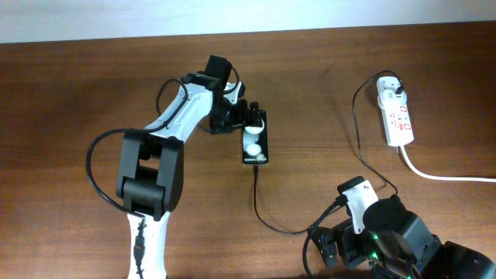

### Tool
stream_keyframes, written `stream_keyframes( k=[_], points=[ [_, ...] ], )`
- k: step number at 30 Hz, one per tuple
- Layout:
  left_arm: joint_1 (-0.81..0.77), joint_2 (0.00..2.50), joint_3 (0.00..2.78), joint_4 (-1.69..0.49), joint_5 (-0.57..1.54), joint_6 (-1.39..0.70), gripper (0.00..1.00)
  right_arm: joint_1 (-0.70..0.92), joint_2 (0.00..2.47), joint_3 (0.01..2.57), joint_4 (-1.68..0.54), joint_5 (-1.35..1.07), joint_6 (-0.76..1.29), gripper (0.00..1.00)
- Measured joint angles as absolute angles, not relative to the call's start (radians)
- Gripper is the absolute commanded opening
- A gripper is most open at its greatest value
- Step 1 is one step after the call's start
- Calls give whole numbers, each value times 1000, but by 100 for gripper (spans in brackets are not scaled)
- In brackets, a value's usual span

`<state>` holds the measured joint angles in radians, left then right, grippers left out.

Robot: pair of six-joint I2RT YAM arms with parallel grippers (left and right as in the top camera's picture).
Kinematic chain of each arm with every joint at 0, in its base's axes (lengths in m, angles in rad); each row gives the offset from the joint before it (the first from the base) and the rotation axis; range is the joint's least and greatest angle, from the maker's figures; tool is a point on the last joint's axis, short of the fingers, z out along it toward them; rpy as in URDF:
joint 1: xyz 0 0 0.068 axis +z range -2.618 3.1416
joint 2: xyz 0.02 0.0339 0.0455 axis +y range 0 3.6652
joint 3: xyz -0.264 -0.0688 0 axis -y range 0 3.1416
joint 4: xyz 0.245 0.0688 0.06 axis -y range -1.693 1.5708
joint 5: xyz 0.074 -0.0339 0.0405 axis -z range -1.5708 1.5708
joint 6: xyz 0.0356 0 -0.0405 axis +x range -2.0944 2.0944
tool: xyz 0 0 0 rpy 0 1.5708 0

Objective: Plug charger to phone and switch on socket

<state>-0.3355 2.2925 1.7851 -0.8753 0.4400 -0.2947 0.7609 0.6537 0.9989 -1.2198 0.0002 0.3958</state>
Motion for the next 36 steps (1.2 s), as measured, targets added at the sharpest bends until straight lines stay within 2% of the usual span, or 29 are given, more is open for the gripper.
stream_keyframes(
  k=[5,11,24,26,28,31,36],
  points=[
    [-323,2284,1793,-989,265,-294,99,761,654,999,-1219,0,397,99],
    [-224,2269,1770,-1133,121,-295,99,761,654,999,-1219,0,397,99],
    [-205,1975,1758,-1362,70,-295,100,761,654,999,-1195,0,396,99],
    [-209,1924,1758,-1390,70,-295,100,761,654,999,-1186,0,396,82],
    [-216,1879,1758,-1413,70,-295,99,761,654,999,-1185,0,401,72],
    [-237,1811,1758,-1452,70,-295,99,761,654,999,-1184,0,398,71],
    [-329,1736,1757,-1515,53,-295,99,761,654,999,-1182,0,396,79]
  ],
)
